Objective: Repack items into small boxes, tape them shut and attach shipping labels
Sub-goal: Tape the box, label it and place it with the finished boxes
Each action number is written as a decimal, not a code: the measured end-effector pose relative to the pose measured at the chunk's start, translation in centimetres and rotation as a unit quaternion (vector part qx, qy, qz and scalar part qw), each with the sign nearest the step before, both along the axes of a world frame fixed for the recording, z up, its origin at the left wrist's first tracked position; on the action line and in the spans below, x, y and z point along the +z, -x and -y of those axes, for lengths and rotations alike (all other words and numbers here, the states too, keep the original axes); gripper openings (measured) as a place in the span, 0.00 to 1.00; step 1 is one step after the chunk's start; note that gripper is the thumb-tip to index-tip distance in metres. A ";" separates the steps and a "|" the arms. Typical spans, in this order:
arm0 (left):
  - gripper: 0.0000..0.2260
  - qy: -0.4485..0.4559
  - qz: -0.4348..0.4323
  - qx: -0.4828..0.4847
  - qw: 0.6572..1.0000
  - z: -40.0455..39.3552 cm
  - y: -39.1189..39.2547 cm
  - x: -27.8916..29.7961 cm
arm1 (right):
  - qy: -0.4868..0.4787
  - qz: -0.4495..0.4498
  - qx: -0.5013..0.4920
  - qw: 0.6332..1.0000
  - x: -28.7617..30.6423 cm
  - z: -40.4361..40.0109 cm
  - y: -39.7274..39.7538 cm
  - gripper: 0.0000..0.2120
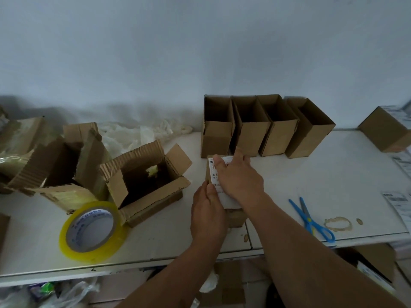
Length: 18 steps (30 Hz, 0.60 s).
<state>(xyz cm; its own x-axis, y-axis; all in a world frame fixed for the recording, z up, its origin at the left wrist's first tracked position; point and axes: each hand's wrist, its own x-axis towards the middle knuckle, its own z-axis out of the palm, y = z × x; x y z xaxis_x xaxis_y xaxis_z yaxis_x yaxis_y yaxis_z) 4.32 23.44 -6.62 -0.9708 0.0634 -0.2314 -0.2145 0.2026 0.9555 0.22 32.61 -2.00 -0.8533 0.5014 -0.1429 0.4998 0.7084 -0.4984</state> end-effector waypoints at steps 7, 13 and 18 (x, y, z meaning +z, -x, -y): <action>0.19 -0.014 -0.005 -0.003 1.000 0.0 0.0 -0.1 | 0.085 0.007 -0.030 0.996 -1.7 -0.7 -3.9 0.29; 0.16 -0.018 -0.003 -0.007 1.000 0.1 -0.1 0.7 | 0.140 -0.008 -0.042 0.989 -1.7 -0.9 -4.2 0.27; 0.15 -0.007 0.001 -0.003 1.000 0.0 -0.1 0.9 | 0.179 -0.020 -0.029 0.983 -2.0 -0.9 -5.8 0.26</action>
